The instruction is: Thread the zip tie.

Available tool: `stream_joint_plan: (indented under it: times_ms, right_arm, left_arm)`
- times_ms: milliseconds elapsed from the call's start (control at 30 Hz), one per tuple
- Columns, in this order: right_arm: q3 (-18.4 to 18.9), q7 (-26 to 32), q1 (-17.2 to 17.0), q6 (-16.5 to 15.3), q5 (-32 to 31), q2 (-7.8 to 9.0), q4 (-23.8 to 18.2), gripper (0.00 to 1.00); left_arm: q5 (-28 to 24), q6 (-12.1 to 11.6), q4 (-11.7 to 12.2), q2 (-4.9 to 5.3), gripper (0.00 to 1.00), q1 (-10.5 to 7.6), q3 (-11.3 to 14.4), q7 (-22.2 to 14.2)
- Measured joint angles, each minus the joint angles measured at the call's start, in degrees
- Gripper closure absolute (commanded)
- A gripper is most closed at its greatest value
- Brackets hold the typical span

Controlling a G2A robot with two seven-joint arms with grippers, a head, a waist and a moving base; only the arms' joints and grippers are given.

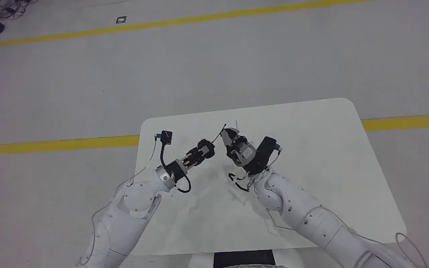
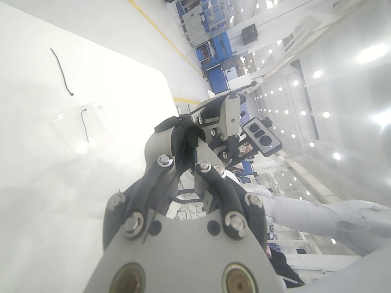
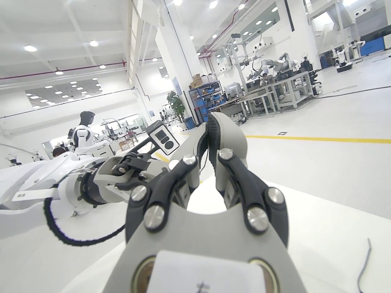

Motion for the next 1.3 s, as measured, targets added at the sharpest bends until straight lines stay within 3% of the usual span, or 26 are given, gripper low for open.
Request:
stream_joint_plan:
  times_ms: [1300]
  right_arm:
    - [-5.84, -6.68, 3.32, 0.00, 2.46, 1.75, 0.82, 1.00]
  left_arm:
    - [-4.27, -0.50, 0.01, -0.42, 1.00, -0.75, 0.10, -3.70]
